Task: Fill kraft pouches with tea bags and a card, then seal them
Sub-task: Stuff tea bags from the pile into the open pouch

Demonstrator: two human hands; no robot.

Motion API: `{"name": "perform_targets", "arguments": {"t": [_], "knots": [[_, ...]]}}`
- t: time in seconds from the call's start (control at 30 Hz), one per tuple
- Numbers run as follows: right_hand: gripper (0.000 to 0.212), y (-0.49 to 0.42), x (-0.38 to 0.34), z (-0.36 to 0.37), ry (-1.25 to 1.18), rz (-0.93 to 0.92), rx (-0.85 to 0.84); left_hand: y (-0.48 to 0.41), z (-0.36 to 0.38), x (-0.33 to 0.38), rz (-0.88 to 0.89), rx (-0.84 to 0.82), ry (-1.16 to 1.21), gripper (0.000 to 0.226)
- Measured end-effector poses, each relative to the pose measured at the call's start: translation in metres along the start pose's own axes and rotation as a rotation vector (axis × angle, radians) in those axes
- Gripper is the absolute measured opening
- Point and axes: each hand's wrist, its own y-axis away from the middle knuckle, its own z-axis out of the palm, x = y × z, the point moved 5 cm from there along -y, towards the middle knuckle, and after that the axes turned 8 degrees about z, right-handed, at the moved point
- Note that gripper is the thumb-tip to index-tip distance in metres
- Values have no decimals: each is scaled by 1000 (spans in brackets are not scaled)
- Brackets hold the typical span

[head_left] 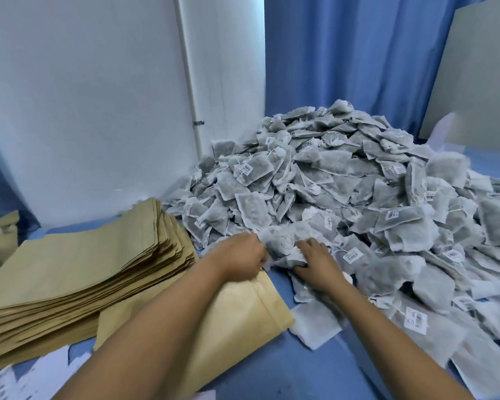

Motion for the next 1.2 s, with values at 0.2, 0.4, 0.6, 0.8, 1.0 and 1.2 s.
{"name": "perform_targets", "arguments": {"t": [0.2, 0.4, 0.6, 0.8, 1.0, 1.2], "knots": [[93, 30, -17, -30, -232, 69, 138, 51, -35, 9, 30, -42, -135, 30], [88, 51, -50, -31, -173, -80, 246, 101, -38, 7, -48, -54, -177, 11], [49, 69, -82, 2, 75, -217, -186, 131, -21, 12, -68, -102, -142, 7], [31, 84, -97, -14, -374, -189, -91, 141, -22, 14, -56, -38, -92, 14], [17, 94, -111, -19, -1725, 220, -366, 146, -19, 2, -130, 20, -1, 28], [19, 101, -136, -8, -2048, 365, -670, 151, -27, -3, -159, 107, 17, 21]]}}
